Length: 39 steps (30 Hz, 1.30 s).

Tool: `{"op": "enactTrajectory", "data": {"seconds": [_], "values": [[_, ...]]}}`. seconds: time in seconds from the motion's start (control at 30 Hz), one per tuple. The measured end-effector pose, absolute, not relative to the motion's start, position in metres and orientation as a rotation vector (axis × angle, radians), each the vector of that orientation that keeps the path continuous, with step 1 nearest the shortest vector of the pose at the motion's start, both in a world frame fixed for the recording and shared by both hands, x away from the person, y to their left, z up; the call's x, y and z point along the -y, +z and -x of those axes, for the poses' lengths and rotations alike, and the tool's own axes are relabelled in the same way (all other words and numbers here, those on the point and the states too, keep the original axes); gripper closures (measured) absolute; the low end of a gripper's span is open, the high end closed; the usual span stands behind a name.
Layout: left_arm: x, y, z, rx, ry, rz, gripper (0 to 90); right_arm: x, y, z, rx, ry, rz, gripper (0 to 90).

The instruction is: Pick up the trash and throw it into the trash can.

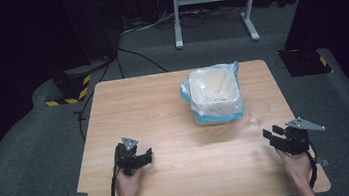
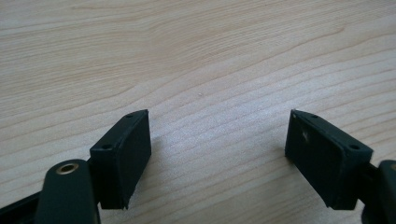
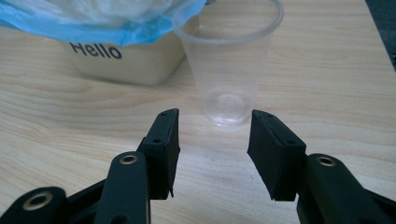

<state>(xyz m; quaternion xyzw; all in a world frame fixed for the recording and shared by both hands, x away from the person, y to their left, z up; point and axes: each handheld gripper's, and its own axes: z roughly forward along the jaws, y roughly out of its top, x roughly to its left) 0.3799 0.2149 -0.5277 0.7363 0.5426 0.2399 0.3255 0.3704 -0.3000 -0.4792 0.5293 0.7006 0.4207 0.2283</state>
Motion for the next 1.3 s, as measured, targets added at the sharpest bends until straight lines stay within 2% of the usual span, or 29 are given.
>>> {"op": "enactTrajectory", "data": {"seconds": [0.47, 1.3], "values": [[-0.215, -0.528, -0.380, -1.422, 0.628, -1.932, 22.4, 0.295, -0.443, -0.377, -1.945, 1.212, -1.392, 54.4], [-0.215, -0.528, -0.380, -1.422, 0.628, -1.933, 22.3, 0.269, -0.436, -0.426, -2.026, 1.170, -1.353, 60.2]]}}
